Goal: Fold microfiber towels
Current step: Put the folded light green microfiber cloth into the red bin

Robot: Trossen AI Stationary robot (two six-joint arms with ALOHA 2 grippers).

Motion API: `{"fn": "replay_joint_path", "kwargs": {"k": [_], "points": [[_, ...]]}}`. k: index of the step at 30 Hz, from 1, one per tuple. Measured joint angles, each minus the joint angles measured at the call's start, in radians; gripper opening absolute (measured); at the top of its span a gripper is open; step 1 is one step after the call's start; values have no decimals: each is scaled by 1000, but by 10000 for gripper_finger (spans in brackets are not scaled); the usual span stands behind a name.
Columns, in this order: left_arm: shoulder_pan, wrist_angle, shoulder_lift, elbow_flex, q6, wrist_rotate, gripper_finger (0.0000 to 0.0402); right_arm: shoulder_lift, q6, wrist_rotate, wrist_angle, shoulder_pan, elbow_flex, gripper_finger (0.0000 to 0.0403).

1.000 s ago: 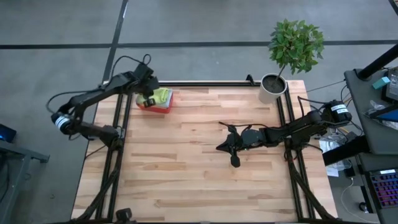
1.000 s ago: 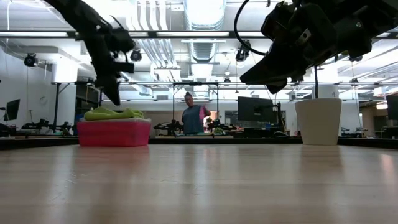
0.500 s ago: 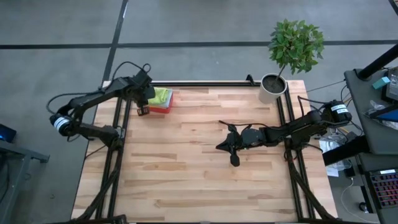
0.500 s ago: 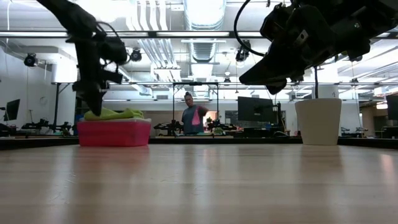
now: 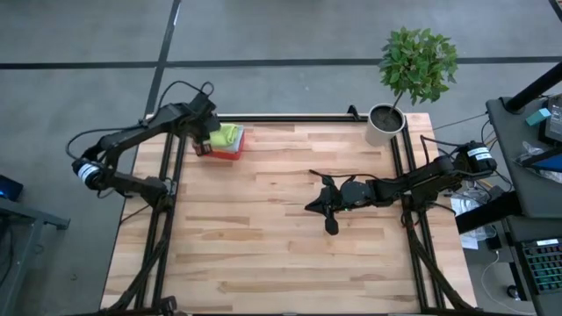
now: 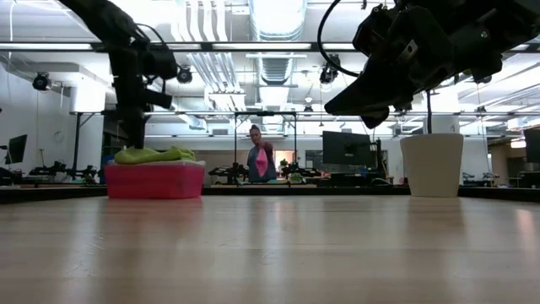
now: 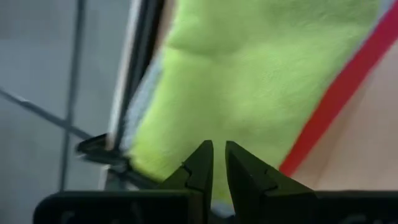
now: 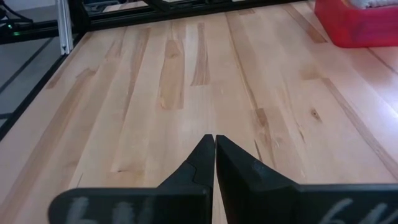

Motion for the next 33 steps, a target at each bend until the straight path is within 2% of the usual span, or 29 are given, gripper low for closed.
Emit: {"fn": "replay_joint_path", "kwargs": {"k": [4,8,12,19,23,28,33], "points": [[4,30,-19,6,23,-72,28,0,-2,0,0,0,0,9],[24,113,-7,-13,35,-81,28,0,-3,0,0,0,0,9],[46,190,49,-24,38,-81,28,0,-2,0,-2,0,0,9],[63,215,180,-26,19,-82,28,0,-3,-1,-3,0,0,9],[63,211,207,-23,18,-88,28,0,-4,-1,-3,0,0,9],[51,165,167,3,15,-112,28,0,6,5,-5,-5,5,9],[39,165,66,10,11,-107,28,5,-1,49,-118,-59,107,9]]}}
